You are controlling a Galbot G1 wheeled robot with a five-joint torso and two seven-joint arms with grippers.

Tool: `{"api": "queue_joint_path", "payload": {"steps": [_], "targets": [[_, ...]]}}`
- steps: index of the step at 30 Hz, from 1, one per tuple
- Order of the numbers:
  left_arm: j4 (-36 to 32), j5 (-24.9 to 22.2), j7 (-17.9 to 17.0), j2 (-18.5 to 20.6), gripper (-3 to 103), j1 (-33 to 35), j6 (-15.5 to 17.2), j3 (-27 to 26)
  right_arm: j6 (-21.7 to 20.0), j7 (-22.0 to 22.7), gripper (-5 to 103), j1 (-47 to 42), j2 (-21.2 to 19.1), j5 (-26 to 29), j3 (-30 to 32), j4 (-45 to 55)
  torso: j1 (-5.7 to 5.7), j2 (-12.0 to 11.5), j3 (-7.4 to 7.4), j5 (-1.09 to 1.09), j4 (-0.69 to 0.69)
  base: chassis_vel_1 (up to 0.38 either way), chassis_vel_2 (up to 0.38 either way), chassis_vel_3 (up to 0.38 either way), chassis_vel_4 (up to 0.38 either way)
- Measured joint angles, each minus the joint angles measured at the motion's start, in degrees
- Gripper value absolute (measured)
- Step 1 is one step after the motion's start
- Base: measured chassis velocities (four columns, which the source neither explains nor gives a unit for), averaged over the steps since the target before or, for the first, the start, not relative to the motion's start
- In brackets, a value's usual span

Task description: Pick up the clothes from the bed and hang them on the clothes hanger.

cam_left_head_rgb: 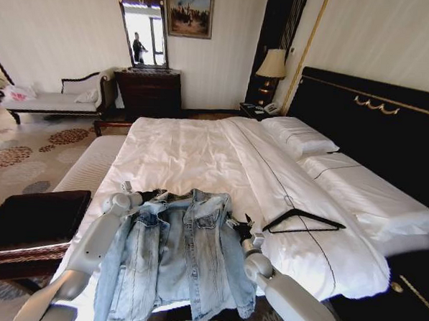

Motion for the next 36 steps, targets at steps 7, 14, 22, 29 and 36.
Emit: {"api": "queue_joint_path", "payload": {"steps": [7, 14, 22, 29, 36], "targets": [[1.8, 0.3, -0.2, 0.0, 46, -0.9, 0.0, 2.1, 0.0, 0.0, 100, -0.1, 0.6, -0.4, -0.3, -0.8, 0.0, 0.0, 0.0, 0.0, 0.0, 0.0, 0.0, 0.0, 0.0], [2.7, 1.7, -0.2, -0.3, 74, -0.8, 0.0, 3.6, -0.1, 0.0, 100, -0.2, 0.8, -0.9, -0.5, -1.2, 0.0, 0.0, 0.0, 0.0, 0.0, 0.0, 0.0, 0.0, 0.0], [3.5, 3.4, 0.8, -1.2, 100, -0.4, 0.0, 4.9, -0.1, 0.0, 100, -0.4, 0.6, -1.1, -0.4, -1.5, 0.0, 0.0, 0.0, 0.01, 0.0, 0.0, 0.0, 0.0, 0.0], [3.0, 3.5, 1.0, -1.7, 100, 0.4, 0.0, 5.2, -0.1, 0.1, 100, -0.8, 0.4, -1.2, -0.3, -1.4, 0.0, 0.0, 0.0, 0.01, 0.0, 0.0, 0.0, 0.0, 0.0], [2.5, 4.6, 1.5, -2.5, 95, 1.6, 0.0, 5.2, -0.1, 0.1, 100, -1.3, 0.4, -1.7, -0.1, -1.5, 0.0, 0.0, 0.0, 0.01, 0.0, 0.0, 0.0, 0.0, 0.0]]}}
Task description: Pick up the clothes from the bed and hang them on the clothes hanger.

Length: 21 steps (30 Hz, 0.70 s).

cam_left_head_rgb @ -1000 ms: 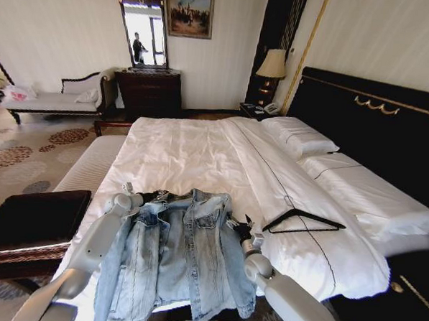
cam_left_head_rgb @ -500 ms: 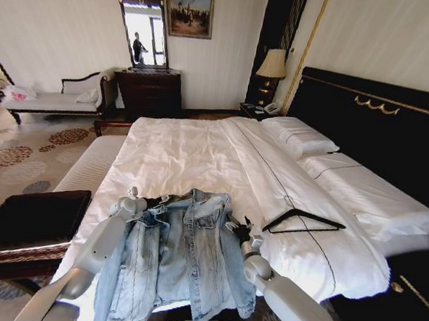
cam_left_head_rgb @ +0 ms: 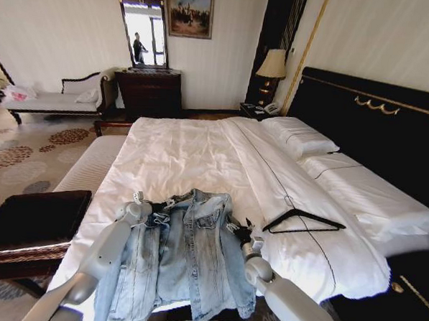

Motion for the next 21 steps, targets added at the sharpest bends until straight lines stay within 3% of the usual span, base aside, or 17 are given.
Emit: {"api": "queue_joint_path", "payload": {"steps": [2, 4, 7, 10, 11, 13, 16, 18, 19, 21], "targets": [[0.0, 0.2, 0.1, -0.1, 85, 0.1, 0.0, 0.0, 0.0, 0.0, 100, -0.2, 0.1, -0.1, 0.0, 0.0, 0.0, 0.0, 0.0, 0.0, 0.0, 0.0, 0.0, 0.0, 0.0], [0.0, 0.3, 0.2, -0.1, 85, 0.1, 0.0, -0.1, 0.0, 0.0, 100, -0.2, 0.1, -0.2, 0.0, 0.0, 0.0, 0.0, 0.0, 0.0, 0.0, 0.0, 0.0, 0.0, 0.0], [-0.2, 0.3, 0.6, 0.1, 68, 0.2, 0.0, -0.3, 0.0, 0.1, 100, -0.5, 0.2, -0.3, 0.0, 0.1, 0.0, 0.0, 0.0, -0.01, 0.0, 0.0, 0.0, 0.0, 0.0], [-0.4, 0.4, 0.9, 0.2, 62, 0.3, 0.0, -0.6, 0.0, 0.3, 100, -0.7, 0.1, -0.3, 0.0, 0.3, 0.0, 0.0, 0.0, -0.01, 0.0, 0.0, 0.0, 0.0, 0.0], [-0.6, 0.4, 1.1, 0.4, 52, 0.4, 0.0, -0.8, 0.0, 0.4, 100, -0.8, 0.1, -0.3, 0.1, 0.4, 0.0, 0.0, 0.0, -0.02, -0.01, 0.0, 0.0, 0.0, 0.0], [-0.7, 0.5, 1.4, 0.5, 52, 0.4, 0.0, -1.0, 0.0, 0.4, 100, -0.9, 0.0, -0.3, 0.1, 0.5, 0.0, 0.0, 0.0, -0.02, -0.01, 0.0, 0.0, 0.0, 0.0], [-0.7, 0.9, 2.4, 1.3, 35, 0.2, 0.1, -1.6, 0.0, 0.6, 100, -1.2, -0.1, -0.3, 0.3, 0.9, 0.0, 0.0, 0.0, -0.02, -0.01, 0.0, 0.0, 0.0, 0.0], [-0.7, 1.0, 2.5, 1.5, 35, 0.1, 0.1, -1.7, 0.0, 0.7, 100, -1.2, -0.1, -0.3, 0.3, 1.0, 0.0, 0.0, 0.0, -0.02, -0.01, 0.0, 0.0, 0.0, 0.0], [-0.7, 1.2, 3.3, 1.9, 24, -0.3, 0.1, -2.1, 0.0, 0.7, 100, -1.3, -0.1, -0.3, 0.4, 1.1, 0.0, 0.0, 0.0, -0.01, -0.01, 0.0, 0.0, 0.0, 0.0], [-0.7, 1.3, 4.7, 2.4, 19, -1.0, 0.1, -2.9, 0.0, 0.9, 100, -1.4, -0.1, -0.4, 0.4, 1.2, 0.0, 0.0, 0.0, -0.01, -0.01, 0.0, 0.0, 0.0, 0.0]]}}
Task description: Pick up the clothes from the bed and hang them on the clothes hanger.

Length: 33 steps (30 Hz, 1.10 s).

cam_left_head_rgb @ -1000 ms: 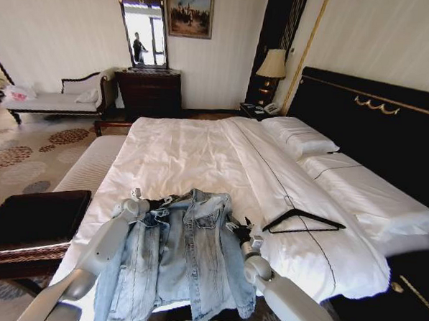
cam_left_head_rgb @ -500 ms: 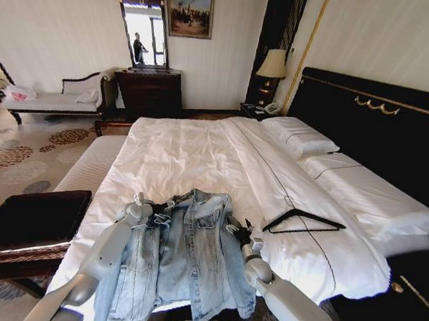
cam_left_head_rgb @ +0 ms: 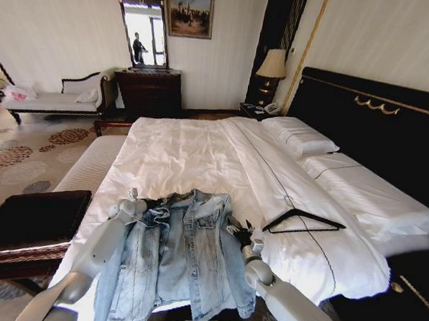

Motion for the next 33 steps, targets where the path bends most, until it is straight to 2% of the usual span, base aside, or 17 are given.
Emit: {"api": "queue_joint_path", "payload": {"steps": [1, 3, 4, 13, 21, 23, 24, 25, 26, 27, 28, 30, 31, 32, 33], "targets": [[0.0, 0.0, 0.0, 0.0, 19, 0.0, 0.0, 0.0, 0.0, 0.0, 100, 0.0, 0.0, 0.0, 0.0, 0.0, 0.0, 0.0, 0.0, 0.0, 0.0, 0.0, 0.0, 0.0, 0.0], [0.1, 0.0, 1.6, 0.4, 7, -1.2, 0.0, -0.7, 0.0, 0.1, 100, 0.0, 0.0, 0.0, 0.0, 0.2, 0.0, 0.0, 0.0, 0.01, 0.0, 0.0, 0.0, 0.0, 0.0], [0.3, 0.1, 2.4, 0.5, 4, -1.7, -0.4, -0.9, 0.0, 0.2, 100, 0.0, -0.1, 0.0, 0.0, 0.3, 0.0, 0.0, 0.0, 0.01, 0.0, 0.0, 0.0, 0.0, 0.0], [4.2, 2.2, 6.5, 0.9, 4, -6.2, -4.1, -1.4, -0.1, 0.4, 100, 0.0, -0.3, 0.0, 0.1, 0.5, 0.0, 0.0, 0.0, 0.01, 0.01, 0.0, 0.0, 0.0, 0.0], [9.8, 8.7, 8.0, -0.5, 4, -7.7, -10.3, 2.3, 0.0, 0.3, 100, -0.1, -0.2, -0.2, 0.1, 0.5, 0.0, 0.0, 0.0, 0.0, 0.0, 0.0, 0.0, 0.0, 0.0], [11.0, 10.9, 6.7, -1.2, 2, -7.6, -13.9, 2.8, 0.4, 0.2, 100, 0.0, -0.2, -0.2, 0.2, 0.5, 0.0, 0.0, 0.0, 0.01, -0.01, 0.0, 0.0, 0.0, 0.0], [11.0, 10.9, 6.7, -1.2, 2, -7.6, -13.9, 2.8, 0.4, 0.2, 100, 0.0, -0.2, -0.2, 0.2, 0.5, 0.0, 0.0, 0.0, 0.01, -0.01, 0.0, 0.0, 0.0, 0.0], [11.3, 12.4, 5.5, -1.2, 2, -7.4, -16.0, 3.3, 0.7, 0.0, 100, 0.0, -0.3, -0.2, 0.2, 0.6, 0.0, 0.0, 0.0, 0.0, -0.01, 0.0, 0.0, 0.0, 0.0], [11.0, 14.2, 3.6, -1.0, 9, -6.8, -18.6, 3.9, 1.2, -0.6, 100, 0.0, -0.3, -0.2, 0.4, 0.6, 0.0, 0.0, 0.0, 0.0, -0.01, 0.0, 0.0, 0.0, 0.0], [9.5, 15.3, 2.0, -0.5, 9, -5.9, -19.8, 4.3, 1.7, -1.2, 100, 0.1, -0.3, -0.2, 0.5, 0.7, 0.01, 0.0, 0.01, -0.01, 0.0, 0.0, 0.0, 0.0, 0.0], [9.5, 15.3, 2.0, -0.5, 9, -5.9, -19.8, 4.3, 1.7, -1.2, 100, 0.1, -0.3, -0.2, 0.5, 0.7, 0.01, 0.0, 0.01, -0.01, 0.0, 0.0, 0.0, 0.0, 0.0], [6.5, 16.4, -0.3, 0.5, 19, -4.4, -20.5, 4.3, 2.4, -1.7, 100, 0.4, -0.2, -0.2, 0.8, 0.7, 0.01, 0.0, 0.0, -0.01, 0.0, 0.0, 0.0, 0.0, 0.0], [4.8, 17.0, -1.1, 1.0, 19, -3.7, -20.8, 4.0, 2.7, -1.9, 100, 0.6, -0.1, -0.1, 0.9, 0.8, 0.01, 0.0, 0.0, 0.01, 0.0, 0.0, 0.0, 0.0, 0.0], [0.5, 19.1, -2.9, 2.4, 30, -1.5, -21.7, 2.9, 3.2, -2.1, 100, 1.1, 0.1, 0.1, 1.2, 1.1, 0.01, 0.0, 0.01, 0.01, 0.0, 0.0, 0.0, 0.0, 0.0], [0.5, 19.1, -2.9, 2.4, 30, -1.5, -21.7, 2.9, 3.2, -2.1, 100, 1.1, 0.1, 0.1, 1.2, 1.1, 0.01, 0.0, 0.01, 0.01, 0.0, 0.0, 0.0, 0.0, 0.0]]}}
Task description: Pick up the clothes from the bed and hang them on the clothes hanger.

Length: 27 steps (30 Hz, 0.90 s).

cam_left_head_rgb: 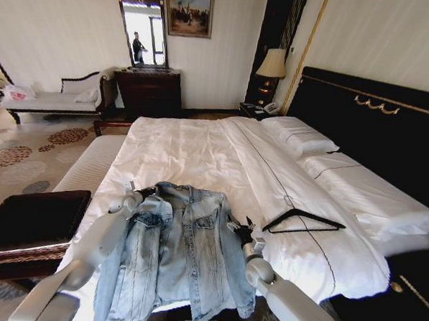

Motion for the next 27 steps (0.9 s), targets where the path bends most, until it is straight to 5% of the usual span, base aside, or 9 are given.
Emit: {"api": "queue_joint_path", "payload": {"steps": [7, 11, 15, 20, 27], "targets": [[-20.1, 5.5, -0.9, 7.6, 57, 12.6, -4.6, -7.5, 1.1, -1.5, 100, 2.2, 0.4, 2.2, 0.6, 2.1, 0.0, 0.0, -0.01, 0.01, 0.03, 0.0, 0.0, 0.0, 0.0], [-21.8, 5.7, 0.1, 10.1, 74, 16.4, -5.5, -8.3, 1.2, -2.3, 100, 2.1, 0.3, 2.1, -0.1, 3.2, -0.02, 0.0, -0.02, 0.01, 0.04, 0.0, 0.0, 0.0, 0.0], [-19.1, 5.2, 0.1, 9.1, 84, 16.6, -5.7, -7.0, 1.2, -2.4, 100, 2.0, 0.7, 1.6, -0.7, 3.5, -0.02, 0.0, -0.01, -0.02, 0.01, 0.0, 0.0, 0.0, 0.0], [-19.8, -2.0, -1.0, 5.9, 98, 16.6, -5.8, -8.6, 1.1, -2.9, 100, 1.1, 0.4, 1.2, -0.7, 5.0, 0.01, 0.0, 0.0, -0.01, -0.01, 0.0, 0.0, 0.0, 0.0], [-37.2, -5.5, -6.0, 5.6, 100, 21.8, -7.1, -20.5, 1.4, -11.6, 100, -0.5, -1.4, -0.6, -2.0, 6.5, -0.01, 0.0, -0.01, 0.03, 0.0, 0.0, 0.0, 0.0, 0.0]]}}
